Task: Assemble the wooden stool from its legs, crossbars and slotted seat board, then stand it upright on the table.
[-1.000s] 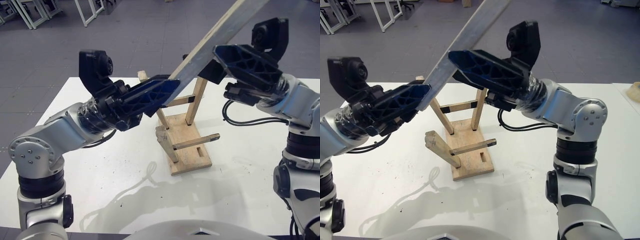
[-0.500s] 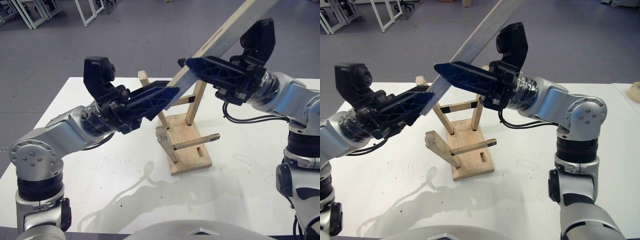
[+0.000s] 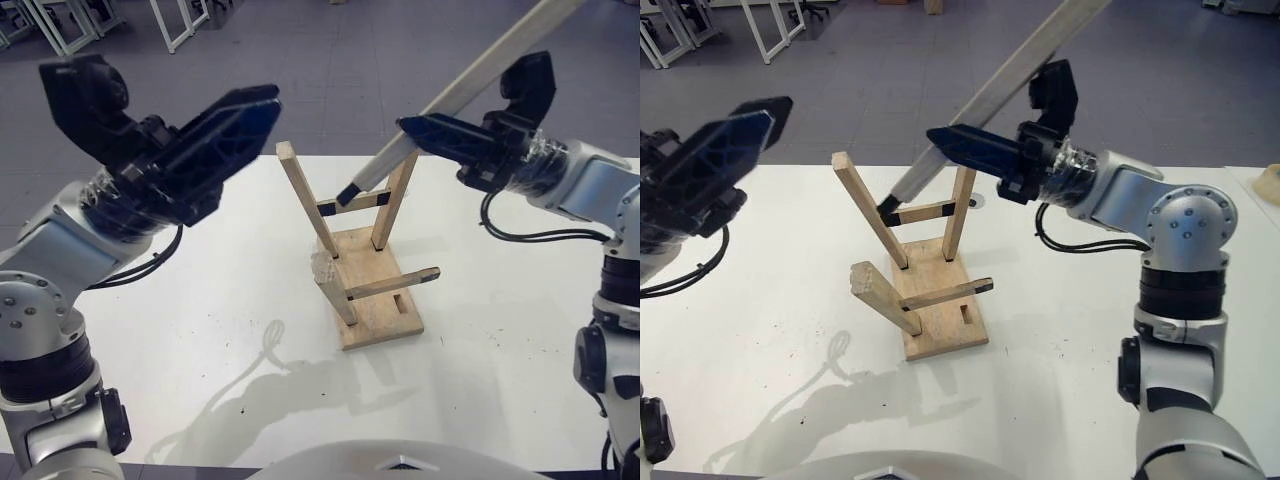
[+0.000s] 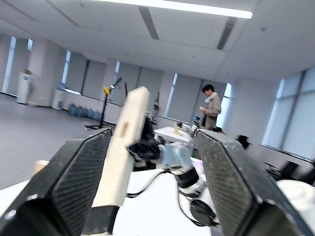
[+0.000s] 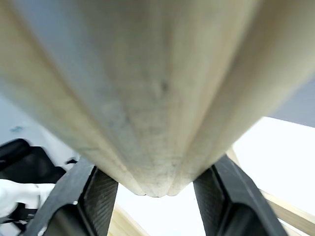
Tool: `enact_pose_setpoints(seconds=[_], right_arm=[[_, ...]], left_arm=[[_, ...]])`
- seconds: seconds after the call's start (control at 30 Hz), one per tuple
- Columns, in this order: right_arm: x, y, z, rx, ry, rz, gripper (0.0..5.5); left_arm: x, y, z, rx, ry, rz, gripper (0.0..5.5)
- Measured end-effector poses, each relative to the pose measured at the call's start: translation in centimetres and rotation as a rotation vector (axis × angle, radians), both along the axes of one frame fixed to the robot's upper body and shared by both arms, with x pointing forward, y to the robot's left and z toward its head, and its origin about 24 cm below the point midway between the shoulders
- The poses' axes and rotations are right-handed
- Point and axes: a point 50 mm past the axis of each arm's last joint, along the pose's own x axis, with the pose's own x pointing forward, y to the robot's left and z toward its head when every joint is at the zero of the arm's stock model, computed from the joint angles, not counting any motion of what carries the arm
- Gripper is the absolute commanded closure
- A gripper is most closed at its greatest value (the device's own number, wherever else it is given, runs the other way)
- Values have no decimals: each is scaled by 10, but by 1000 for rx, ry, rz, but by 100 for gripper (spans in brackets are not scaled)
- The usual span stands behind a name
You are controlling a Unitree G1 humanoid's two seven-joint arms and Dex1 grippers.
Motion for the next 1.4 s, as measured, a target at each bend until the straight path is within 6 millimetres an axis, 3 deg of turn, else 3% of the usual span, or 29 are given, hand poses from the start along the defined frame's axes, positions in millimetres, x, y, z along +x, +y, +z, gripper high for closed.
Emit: enact_pose_setpoints(seconds=[0.17,0.37,0.47,0.73,0.9,1.17,1.4], right_arm=[[-11,-44,-47,-324,-88,-106,348],[-21,-56,-103,-535,-149,-60,348],[-31,-56,-121,-531,-149,-35,348],[-51,-35,-131,-515,-267,45,348],[-58,-26,-137,-573,-430,131,348],[-46,-18,-157,-530,-557,134,348],[-33,-18,-157,-517,-575,212,348]], left_arm=[[2,11,-41,50,141,149,232],[5,14,-69,71,212,240,232],[6,14,-79,80,243,259,232],[5,13,-89,73,272,272,232],[5,14,-90,75,274,277,232],[9,17,-96,82,292,277,232],[9,17,-97,86,290,266,232]])
